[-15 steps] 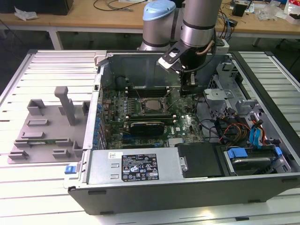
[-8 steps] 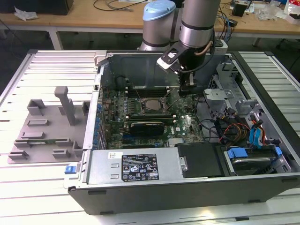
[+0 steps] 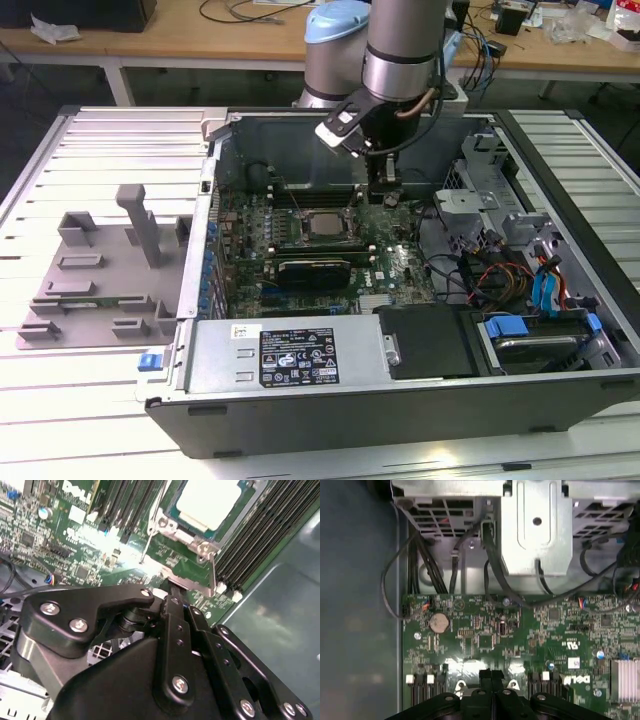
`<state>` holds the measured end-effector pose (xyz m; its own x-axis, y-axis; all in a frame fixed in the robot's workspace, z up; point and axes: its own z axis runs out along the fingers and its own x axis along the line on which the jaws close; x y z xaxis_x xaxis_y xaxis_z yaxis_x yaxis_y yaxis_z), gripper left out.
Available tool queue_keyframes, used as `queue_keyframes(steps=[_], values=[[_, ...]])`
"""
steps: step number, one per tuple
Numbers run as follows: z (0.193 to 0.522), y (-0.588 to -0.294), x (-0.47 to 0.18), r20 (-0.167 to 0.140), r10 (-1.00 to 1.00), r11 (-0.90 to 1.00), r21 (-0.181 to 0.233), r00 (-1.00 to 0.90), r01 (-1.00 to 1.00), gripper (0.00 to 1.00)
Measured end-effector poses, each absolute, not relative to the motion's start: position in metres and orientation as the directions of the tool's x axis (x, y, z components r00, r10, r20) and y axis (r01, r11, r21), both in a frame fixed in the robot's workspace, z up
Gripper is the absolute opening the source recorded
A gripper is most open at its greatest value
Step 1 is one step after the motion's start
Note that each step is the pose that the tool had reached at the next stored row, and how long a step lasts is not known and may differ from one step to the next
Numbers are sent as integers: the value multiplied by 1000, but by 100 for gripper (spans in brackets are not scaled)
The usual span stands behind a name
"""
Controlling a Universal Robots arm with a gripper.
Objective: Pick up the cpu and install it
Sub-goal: 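Close the cpu cover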
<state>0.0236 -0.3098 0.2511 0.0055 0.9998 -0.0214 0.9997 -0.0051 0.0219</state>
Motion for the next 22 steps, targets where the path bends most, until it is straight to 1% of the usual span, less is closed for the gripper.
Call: queue_keyframes(steps=[8, 13, 22], values=[[251, -309, -4, -21, 1000, -17, 24, 18, 1000, 11], [251, -309, -5, -21, 1000, -18, 24, 19, 1000, 11], [238, -309, -24, -13, 1000, -18, 24, 18, 1000, 11]])
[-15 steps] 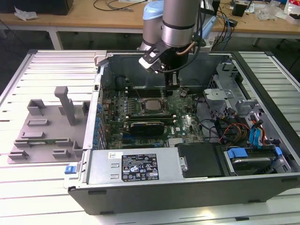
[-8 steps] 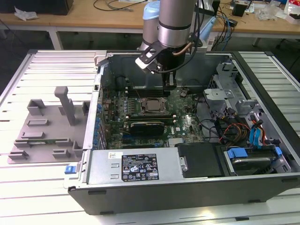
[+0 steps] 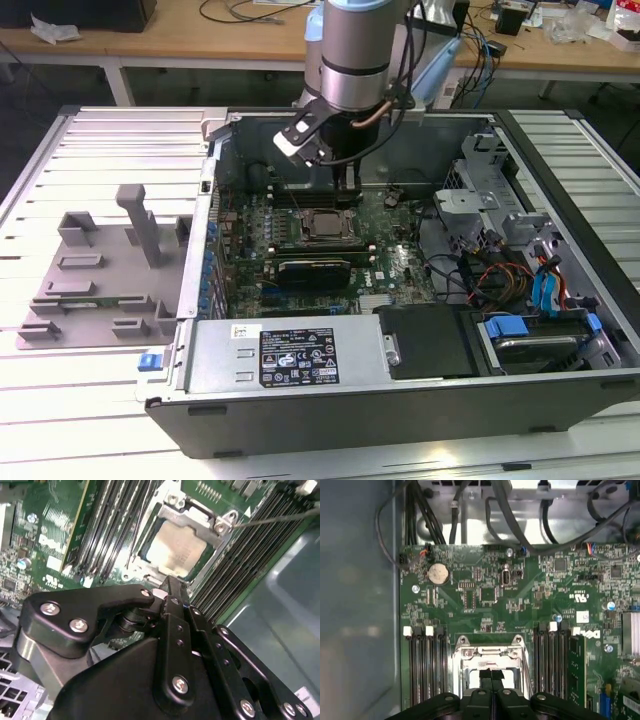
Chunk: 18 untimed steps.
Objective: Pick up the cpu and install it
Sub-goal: 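Close the cpu cover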
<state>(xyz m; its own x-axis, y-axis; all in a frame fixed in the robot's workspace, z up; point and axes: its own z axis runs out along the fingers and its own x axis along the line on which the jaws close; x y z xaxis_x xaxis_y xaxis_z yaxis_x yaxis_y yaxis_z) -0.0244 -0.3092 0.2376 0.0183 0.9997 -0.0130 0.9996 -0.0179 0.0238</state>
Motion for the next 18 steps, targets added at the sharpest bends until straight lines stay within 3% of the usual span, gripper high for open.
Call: queue_keyframes(steps=[12, 18], values=[[234, -312, -37, -13, 1000, -15, 24, 15, 1000, 11], [234, -312, -37, -16, 980, 198, 24, -197, 980, 11]])
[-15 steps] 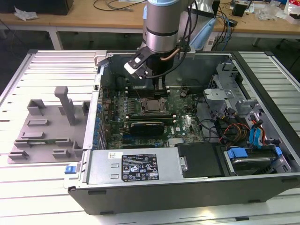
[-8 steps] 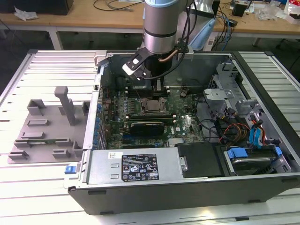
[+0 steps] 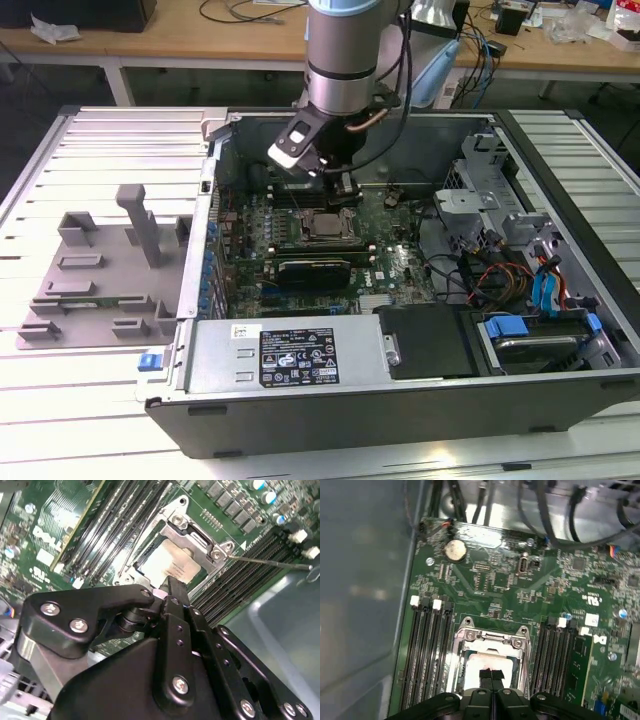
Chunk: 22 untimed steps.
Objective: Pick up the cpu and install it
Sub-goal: 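Close the cpu cover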
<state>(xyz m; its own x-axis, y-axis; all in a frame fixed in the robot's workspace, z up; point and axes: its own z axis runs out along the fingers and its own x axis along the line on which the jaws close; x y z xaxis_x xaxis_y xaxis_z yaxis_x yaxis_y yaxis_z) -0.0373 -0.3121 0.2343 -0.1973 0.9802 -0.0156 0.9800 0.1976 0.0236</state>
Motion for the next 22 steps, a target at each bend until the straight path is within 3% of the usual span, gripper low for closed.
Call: queue_keyframes(steps=[7, 22], values=[[234, -312, -37, -24, 913, 407, 21, -407, 913, 11], [234, -312, -37, -41, 752, 659, 10, -658, 752, 11]])
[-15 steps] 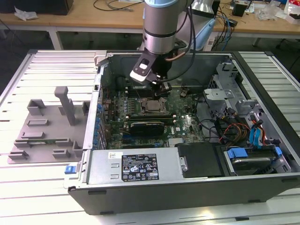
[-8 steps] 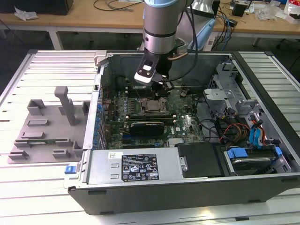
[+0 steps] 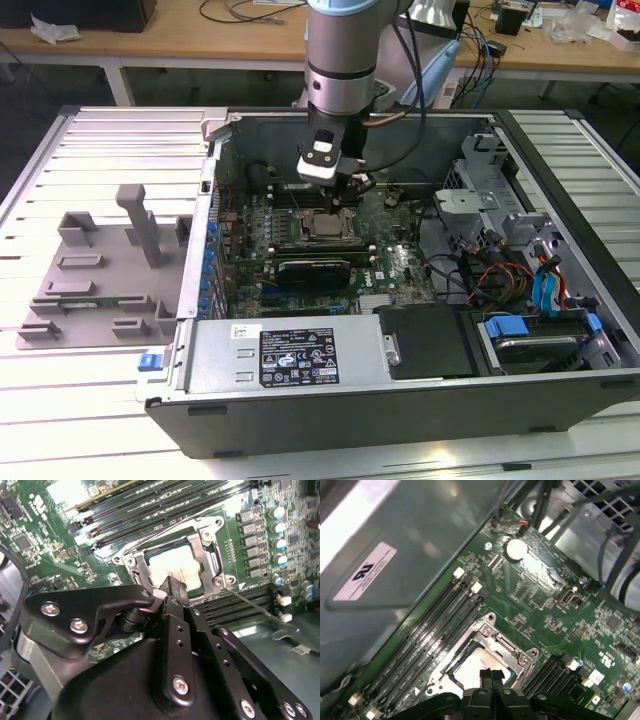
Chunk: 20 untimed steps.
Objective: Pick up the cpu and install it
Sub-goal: 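Close the cpu cover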
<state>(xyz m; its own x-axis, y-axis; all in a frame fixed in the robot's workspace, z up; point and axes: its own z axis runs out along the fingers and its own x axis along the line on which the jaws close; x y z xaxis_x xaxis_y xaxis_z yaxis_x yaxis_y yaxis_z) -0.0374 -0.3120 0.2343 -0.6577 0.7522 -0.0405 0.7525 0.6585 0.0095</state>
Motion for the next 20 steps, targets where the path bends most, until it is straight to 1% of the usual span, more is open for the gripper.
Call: queue_keyframes(steps=[5, 15, 20], values=[[234, -312, -37, -46, 696, 718, 5, -717, 696, 11], [234, -312, -37, -54, 522, 852, -6, -851, 523, 11], [234, -312, -37, -58, 343, 939, -13, -937, 345, 11]])
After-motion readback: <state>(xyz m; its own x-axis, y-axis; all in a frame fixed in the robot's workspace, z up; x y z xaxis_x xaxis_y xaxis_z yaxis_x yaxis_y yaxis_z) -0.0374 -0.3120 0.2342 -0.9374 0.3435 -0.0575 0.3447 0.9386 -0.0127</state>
